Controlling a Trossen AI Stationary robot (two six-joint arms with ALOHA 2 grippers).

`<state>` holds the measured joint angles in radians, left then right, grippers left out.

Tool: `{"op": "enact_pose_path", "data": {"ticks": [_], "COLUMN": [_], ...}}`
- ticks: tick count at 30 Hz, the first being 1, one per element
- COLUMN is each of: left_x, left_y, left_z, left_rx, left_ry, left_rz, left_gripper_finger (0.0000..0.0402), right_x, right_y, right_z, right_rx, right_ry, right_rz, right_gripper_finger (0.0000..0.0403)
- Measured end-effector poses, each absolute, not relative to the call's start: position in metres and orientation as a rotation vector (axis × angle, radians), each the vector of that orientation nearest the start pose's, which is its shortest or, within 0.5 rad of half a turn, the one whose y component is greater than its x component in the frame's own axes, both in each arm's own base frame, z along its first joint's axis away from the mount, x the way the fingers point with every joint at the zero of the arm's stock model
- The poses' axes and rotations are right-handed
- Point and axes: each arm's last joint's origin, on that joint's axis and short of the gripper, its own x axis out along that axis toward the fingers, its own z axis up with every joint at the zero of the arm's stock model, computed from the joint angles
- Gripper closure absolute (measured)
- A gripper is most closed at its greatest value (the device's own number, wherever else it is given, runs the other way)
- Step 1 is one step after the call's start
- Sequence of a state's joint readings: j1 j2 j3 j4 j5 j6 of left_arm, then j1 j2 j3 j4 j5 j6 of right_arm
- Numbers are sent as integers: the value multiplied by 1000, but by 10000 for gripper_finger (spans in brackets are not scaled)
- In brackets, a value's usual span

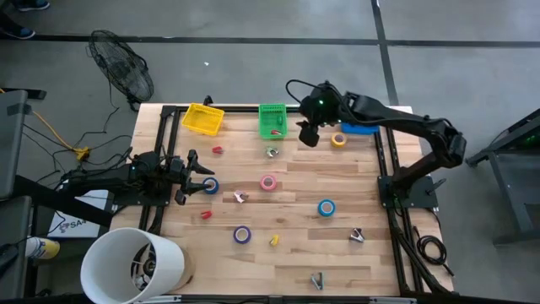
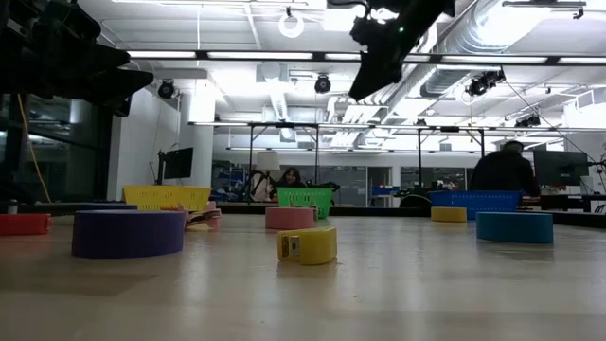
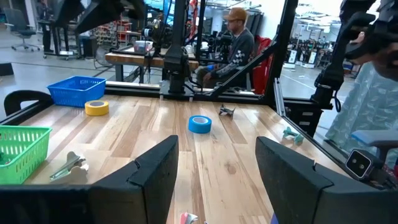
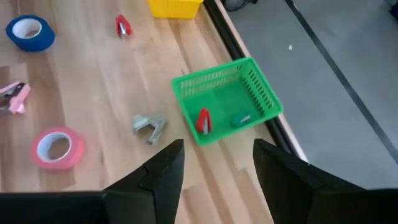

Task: Pick and place Stapler, Stapler remover, tape
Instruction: Put the gray staple remover into the blue basket

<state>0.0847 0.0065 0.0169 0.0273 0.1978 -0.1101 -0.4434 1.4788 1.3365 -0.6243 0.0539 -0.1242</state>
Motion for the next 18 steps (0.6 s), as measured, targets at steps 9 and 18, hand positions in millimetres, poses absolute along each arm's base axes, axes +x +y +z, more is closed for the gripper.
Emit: {"op": "enact_pose_path", "data": {"ticks": [9, 18], "left_x": [97, 97], "left_y": [2, 2], "left_z": [171, 171], "left_rx": [-105, -105], "left_ry": [-31, -31], "left_rz": [-115, -115], "left_gripper_finger": [190, 190], "right_x": [278, 265], "right_y": [-103, -54], "right_z": [314, 298], "right_rx": [163, 327], "right_ry": [970, 1254], "right_rz": [-371, -381], "right_gripper_finger": [219, 219]}}
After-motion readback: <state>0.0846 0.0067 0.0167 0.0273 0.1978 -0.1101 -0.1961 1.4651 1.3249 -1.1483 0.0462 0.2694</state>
